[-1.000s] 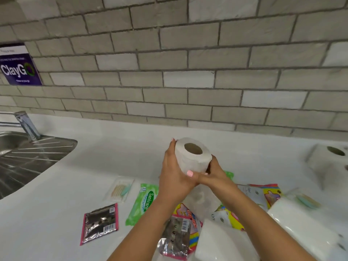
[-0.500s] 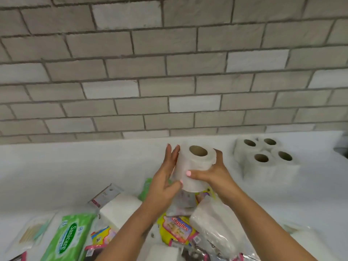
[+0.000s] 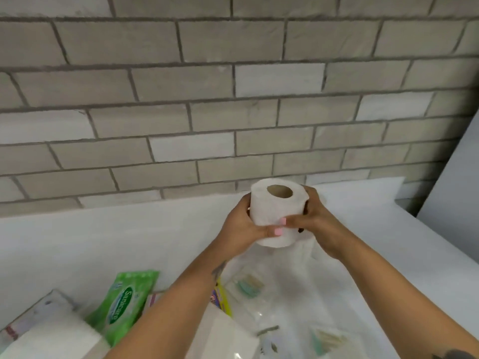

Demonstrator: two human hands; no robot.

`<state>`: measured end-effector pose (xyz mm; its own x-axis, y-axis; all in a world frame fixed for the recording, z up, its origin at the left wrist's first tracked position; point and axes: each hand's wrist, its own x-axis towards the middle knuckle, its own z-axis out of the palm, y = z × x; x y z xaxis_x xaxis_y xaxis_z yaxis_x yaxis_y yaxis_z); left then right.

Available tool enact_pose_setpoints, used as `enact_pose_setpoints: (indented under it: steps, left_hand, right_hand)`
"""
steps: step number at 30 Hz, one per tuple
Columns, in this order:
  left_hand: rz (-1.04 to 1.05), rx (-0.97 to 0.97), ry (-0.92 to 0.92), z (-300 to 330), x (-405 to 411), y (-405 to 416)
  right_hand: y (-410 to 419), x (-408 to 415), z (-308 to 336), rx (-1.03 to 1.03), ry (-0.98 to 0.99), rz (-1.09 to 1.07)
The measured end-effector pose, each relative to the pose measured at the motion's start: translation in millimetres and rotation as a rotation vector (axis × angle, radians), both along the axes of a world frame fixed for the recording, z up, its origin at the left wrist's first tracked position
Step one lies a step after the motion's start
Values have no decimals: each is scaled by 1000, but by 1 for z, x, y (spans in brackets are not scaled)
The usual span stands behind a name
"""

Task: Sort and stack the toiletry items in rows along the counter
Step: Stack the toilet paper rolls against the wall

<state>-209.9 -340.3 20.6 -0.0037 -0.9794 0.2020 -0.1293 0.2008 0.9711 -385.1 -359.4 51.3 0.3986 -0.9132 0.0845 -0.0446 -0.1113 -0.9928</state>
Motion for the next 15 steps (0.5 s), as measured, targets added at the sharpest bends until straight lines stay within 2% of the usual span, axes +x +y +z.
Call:
enact_pose_setpoints:
  steps: [4,6,11,15]
  left_hand:
    - [24,-57,-65,-1,-41,-40]
    - [24,-88,-109,-2,-57,-56]
    - [14,-118,-153,-8,-76,-84]
    - [35,-68,-171,-15,-80,-96]
  right_hand:
    - [-34,-25,9,-198,74,69]
    - [-54,-33,7,-245,121,15]
    - [-94,-52,-12,-217,117,-48]
    - [-106,-59,-22,-87,45,-135]
